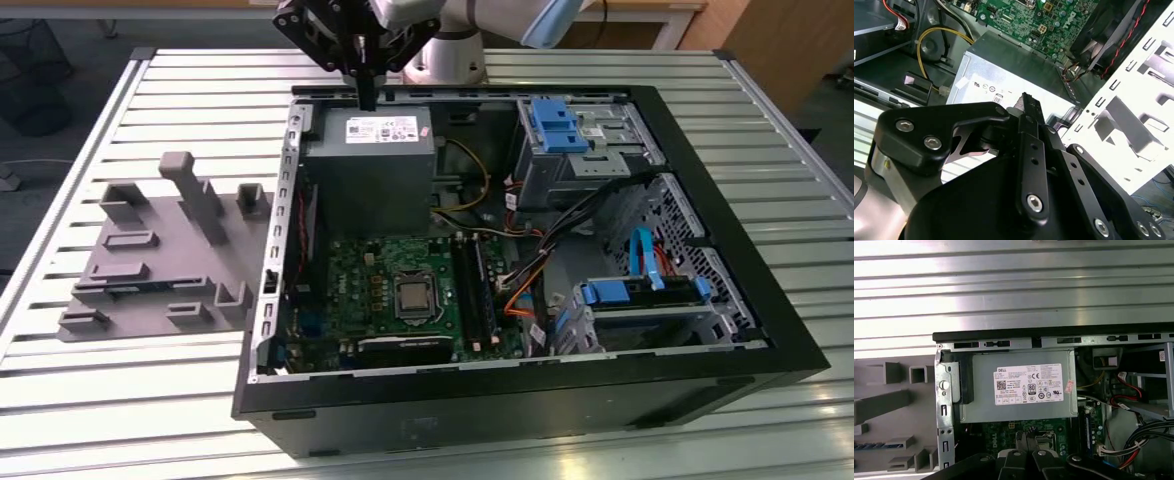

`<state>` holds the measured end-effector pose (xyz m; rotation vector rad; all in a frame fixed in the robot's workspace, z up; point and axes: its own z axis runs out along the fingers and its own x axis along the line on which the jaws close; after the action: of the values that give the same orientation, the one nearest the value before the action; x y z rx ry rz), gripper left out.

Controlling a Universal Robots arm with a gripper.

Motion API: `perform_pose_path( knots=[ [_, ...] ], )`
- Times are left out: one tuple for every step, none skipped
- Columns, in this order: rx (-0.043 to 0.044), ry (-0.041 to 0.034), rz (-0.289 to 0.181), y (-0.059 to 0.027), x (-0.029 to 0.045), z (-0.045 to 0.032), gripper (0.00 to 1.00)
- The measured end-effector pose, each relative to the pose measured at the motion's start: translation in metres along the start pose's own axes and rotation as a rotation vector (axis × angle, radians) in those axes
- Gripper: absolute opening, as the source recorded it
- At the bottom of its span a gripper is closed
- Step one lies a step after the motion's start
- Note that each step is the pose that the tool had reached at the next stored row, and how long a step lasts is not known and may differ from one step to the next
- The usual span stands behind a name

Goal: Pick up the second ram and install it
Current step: 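Reach for the second ram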

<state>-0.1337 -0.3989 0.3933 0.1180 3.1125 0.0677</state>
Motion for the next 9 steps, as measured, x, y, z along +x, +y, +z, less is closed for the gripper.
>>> perform_pose_path(
  knots=[
    [0.0, 0.0, 0.0, 0.0, 0.0002, 0.0, 0.11],
    [0.0, 0.0, 0.0, 0.0, 0.0003, 0.0, 0.11],
    [0.0, 0.0, 0.0, 0.0, 0.0003, 0.0, 0.11],
    [0.0, 0.0, 0.0, 0.0, 0.0003, 0.0, 0.11],
    [0.0, 0.0, 0.0, -0.0001, 0.0009, 0.0, 0.11],
    [0.0001, 0.0001, 0.0, -0.0001, 0.0014, -0.0001, 0.11],
    [0.0001, 0.0, 0.0, -0.0001, 0.0014, -0.0001, 0.11],
    [0.0, 0.0, 0.0, -0.0001, 0.0014, 0.0, 0.11],
    [0.0, 0.0, 0.0, -0.0001, 0.0016, -0.0001, 0.11]
  ],
)
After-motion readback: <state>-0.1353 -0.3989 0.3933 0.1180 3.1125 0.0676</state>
